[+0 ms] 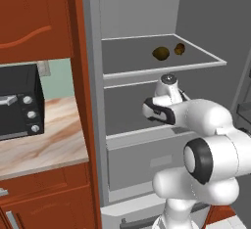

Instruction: Gather the sweet potato and avocado from the fridge and place them on a tray on the dining counter. Then gather the steak and fish from the fridge and place them on the other tray.

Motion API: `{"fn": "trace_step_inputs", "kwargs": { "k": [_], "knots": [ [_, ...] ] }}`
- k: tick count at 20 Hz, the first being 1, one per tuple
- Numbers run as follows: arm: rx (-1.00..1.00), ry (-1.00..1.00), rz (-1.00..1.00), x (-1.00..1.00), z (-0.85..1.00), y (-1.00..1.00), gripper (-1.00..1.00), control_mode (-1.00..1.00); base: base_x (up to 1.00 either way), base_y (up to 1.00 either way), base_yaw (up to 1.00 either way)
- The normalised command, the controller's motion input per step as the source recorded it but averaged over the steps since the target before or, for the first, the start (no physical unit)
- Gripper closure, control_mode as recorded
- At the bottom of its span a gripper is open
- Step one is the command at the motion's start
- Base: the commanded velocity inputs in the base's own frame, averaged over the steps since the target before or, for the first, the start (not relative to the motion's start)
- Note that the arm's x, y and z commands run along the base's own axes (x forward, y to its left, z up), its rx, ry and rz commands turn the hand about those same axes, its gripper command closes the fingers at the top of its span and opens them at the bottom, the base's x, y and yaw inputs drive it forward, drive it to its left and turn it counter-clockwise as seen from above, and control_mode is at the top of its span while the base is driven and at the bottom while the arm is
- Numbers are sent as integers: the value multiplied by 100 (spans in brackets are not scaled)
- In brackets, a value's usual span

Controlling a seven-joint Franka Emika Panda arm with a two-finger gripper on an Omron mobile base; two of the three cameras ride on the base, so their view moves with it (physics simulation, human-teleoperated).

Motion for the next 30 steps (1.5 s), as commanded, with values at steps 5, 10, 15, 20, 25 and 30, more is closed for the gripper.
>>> {"fn": "trace_step_inputs", "kwargs": {
  "k": [5, 10, 15, 20, 25, 30],
  "knots": [
    [0, 0, 1, 30, -19, 0, -100, -100, 0, 0, 0],
    [0, 3, 0, 31, -22, 0, -100, -100, 0, 0, 0],
    [0, 5, 0, 33, -25, 0, -100, -100, 0, 0, 0],
    [0, 6, 0, 28, -28, 0, -100, -100, 0, 0, 0],
    [0, 7, 0, 23, -25, -5, -100, -100, 0, 0, 0],
    [1, 4, 2, 13, -29, -24, -100, -100, 0, 0, 0]
  ]
}}
